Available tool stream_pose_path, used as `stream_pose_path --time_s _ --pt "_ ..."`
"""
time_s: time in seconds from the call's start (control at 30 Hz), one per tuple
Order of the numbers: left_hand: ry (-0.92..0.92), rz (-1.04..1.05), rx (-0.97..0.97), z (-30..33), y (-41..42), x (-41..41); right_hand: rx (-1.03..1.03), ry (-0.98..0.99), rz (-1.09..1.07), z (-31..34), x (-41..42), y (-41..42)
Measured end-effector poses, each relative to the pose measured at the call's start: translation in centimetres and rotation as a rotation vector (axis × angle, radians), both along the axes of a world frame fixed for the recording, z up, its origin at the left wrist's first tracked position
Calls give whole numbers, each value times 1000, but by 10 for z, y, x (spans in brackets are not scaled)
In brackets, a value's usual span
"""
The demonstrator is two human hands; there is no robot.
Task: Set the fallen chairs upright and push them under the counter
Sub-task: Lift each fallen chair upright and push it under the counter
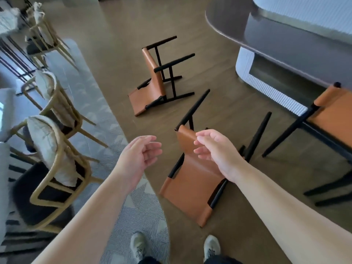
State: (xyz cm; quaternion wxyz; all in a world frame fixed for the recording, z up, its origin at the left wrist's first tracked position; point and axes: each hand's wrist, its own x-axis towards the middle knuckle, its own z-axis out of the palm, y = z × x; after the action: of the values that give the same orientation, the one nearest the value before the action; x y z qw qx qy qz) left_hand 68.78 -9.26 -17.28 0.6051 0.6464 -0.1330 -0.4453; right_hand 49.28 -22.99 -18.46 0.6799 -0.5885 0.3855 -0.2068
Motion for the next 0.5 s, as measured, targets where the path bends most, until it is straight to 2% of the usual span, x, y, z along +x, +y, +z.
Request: stream_pose_path --time_s 0.33,0.5 --pt "48 -428 15 -32 -55 79 39 104 -357 -29 57 32" --pt "37 -595 53 -55 -65 119 71 169 -457 -46 98 60"
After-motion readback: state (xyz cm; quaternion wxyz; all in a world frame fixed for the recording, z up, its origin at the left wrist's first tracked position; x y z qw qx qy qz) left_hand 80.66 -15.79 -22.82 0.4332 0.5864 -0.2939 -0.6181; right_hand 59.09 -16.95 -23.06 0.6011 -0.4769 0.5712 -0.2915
